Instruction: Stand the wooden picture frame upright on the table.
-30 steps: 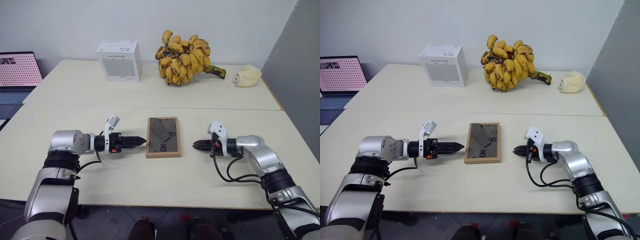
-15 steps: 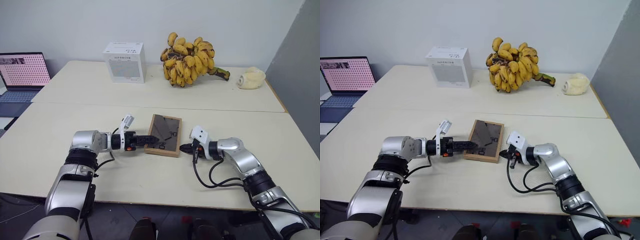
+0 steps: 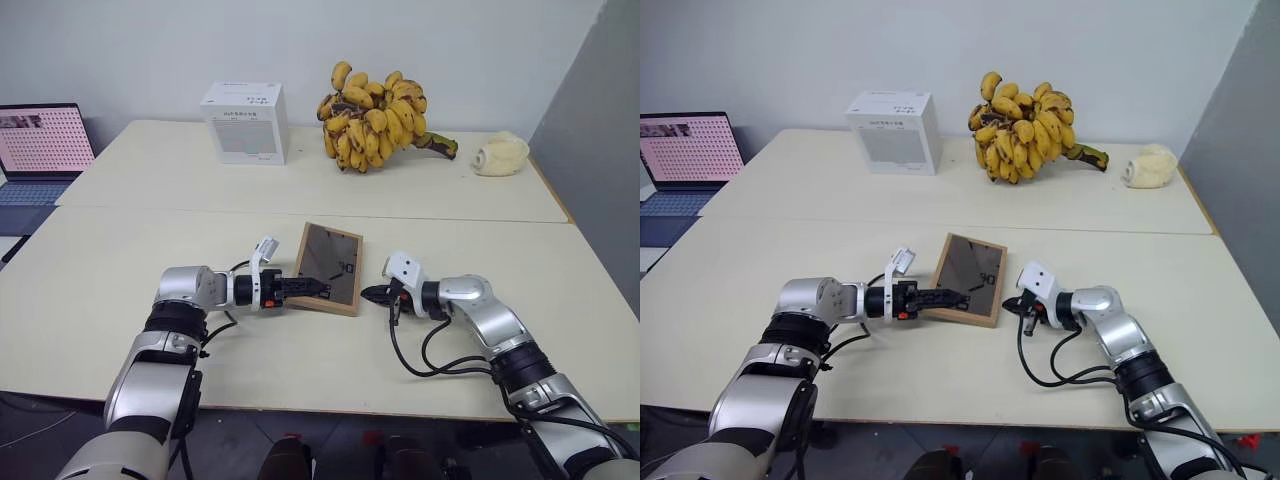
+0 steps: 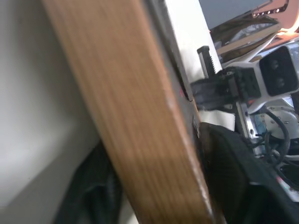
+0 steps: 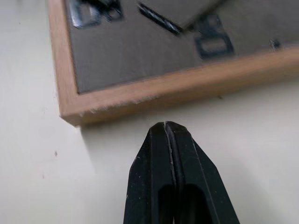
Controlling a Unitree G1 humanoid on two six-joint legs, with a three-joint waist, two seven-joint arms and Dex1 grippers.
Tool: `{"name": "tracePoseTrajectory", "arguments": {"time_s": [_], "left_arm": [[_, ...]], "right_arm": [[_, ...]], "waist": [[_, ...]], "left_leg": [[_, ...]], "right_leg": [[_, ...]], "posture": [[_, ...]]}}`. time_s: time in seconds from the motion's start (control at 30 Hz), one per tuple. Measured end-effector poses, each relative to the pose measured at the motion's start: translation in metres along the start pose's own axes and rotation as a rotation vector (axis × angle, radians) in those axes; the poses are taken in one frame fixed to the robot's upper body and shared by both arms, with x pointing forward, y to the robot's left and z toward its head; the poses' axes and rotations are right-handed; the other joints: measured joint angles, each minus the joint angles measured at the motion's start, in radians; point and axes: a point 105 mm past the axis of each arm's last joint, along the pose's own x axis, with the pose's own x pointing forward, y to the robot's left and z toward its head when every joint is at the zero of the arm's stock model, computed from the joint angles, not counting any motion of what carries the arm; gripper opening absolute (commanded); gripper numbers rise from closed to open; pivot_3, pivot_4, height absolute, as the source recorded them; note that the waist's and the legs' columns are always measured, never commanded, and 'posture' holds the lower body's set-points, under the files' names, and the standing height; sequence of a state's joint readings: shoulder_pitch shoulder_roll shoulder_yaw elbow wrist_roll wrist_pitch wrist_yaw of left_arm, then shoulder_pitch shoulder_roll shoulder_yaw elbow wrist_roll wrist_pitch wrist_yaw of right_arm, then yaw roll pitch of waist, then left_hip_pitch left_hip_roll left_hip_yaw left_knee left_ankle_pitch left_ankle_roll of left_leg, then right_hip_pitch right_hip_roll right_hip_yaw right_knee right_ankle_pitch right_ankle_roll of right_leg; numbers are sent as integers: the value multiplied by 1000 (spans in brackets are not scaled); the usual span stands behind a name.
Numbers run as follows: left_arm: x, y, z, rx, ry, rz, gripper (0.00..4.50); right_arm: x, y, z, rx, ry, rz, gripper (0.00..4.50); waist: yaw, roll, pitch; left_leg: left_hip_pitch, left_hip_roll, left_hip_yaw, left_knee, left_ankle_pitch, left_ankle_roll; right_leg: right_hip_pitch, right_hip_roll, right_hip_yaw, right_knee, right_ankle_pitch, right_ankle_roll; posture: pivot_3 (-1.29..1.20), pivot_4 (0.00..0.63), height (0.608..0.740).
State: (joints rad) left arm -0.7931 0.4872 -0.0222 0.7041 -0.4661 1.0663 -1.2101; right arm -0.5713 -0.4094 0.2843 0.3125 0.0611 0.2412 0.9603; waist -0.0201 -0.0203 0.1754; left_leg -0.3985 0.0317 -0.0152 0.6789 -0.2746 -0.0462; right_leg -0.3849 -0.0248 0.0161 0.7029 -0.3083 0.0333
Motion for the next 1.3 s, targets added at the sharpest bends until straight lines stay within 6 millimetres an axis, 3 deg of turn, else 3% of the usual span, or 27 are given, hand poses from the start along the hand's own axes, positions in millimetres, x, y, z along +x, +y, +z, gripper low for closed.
{"name": "tracePoseTrajectory", "arguments": {"time_s": [0.1, 0.2, 0.27, 0.33, 0.4, 0.5, 0.57, 0.7, 0.83, 1.07, 1.3], "left_arm": [[-2, -7, 3, -11, -23, -21, 1336], [-9, -11, 4, -19, -49, -3, 1294], [-13, -16, 6, -26, -75, 11, 1294], [-14, -30, 10, -23, -111, -15, 1294], [-17, -50, 8, 44, -127, -55, 1294], [-20, -67, 4, 106, -123, -80, 1294], [-22, -68, 2, 116, -130, -64, 1294], [-28, -68, 7, 131, -163, -28, 1294], [-34, -75, 18, 164, -200, -34, 1294], [-34, -80, 19, 171, -210, -46, 1294], [-37, -79, 19, 176, -219, -34, 1294]], "right_arm": [[-16, -9, -8, 8, 23, -29, 0], [-43, -25, -17, 59, 60, -79, 0], [-57, -31, -13, 128, 48, -93, 524], [-69, -34, 9, 226, -18, -55, 954], [-85, -41, 64, 306, -142, 16, 1522], [-102, -32, 134, 214, -274, 116, 2212], [-96, -22, 146, 212, -297, 180, 2657], [-69, -18, 143, 331, -292, 221, 3542], [-62, -16, 158, 306, -311, 232, 4402], [-31, -2, 161, 311, -300, 252, 4462], [-19, 7, 170, 324, -332, 260, 4462]], "waist": [[-2, -1, 0], [-9, -2, 1], [-12, -2, 3], [-16, 0, 9], [-31, 2, 14], [-30, 0, 12], [-24, -1, 12], [-13, 1, 13], [-10, 1, 13], [-12, 1, 13], [-11, 1, 13]], "left_leg": [[0, 0, -1, 0, 0, 0], [0, 0, -2, 0, 0, 0], [-1, 0, -2, -1, 0, 0], [-2, 0, -2, -1, 0, 0], [-2, 1, -1, -1, 0, -1], [-1, 4, -8, -3, 0, -1], [-2, 12, -9, -3, 0, -1], [-4, 11, -5, -3, 0, -1], [-4, 10, -2, -3, 0, -1], [-5, 12, -1, -3, 0, -1], [-5, 11, -1, -3, 1, -1]], "right_leg": [[0, 0, 0, 0, 0, 0], [0, 0, 0, 0, 0, 0], [-1, 0, 0, 0, 0, 0], [-3, 0, 1, 1, 0, 0], [-4, 0, 2, 2, 0, 0], [-1, 0, 1, -2, -1, -2], [1, 3, -1, -5, -1, -2], [-2, 4, 0, -3, -1, -2], [-2, 2, 0, -5, 0, -1], [-4, 3, 0, -5, 0, -1], [-4, 3, 0, -5, 0, -1]], "posture": [[0, 150, 740], [0, 150, 740], [0, 150, 740], [0, 150, 740], [0, 150, 740], [0, 150, 740], [0, 150, 740], [0, 150, 740], [0, 150, 740], [0, 150, 740], [0, 150, 740]]}}
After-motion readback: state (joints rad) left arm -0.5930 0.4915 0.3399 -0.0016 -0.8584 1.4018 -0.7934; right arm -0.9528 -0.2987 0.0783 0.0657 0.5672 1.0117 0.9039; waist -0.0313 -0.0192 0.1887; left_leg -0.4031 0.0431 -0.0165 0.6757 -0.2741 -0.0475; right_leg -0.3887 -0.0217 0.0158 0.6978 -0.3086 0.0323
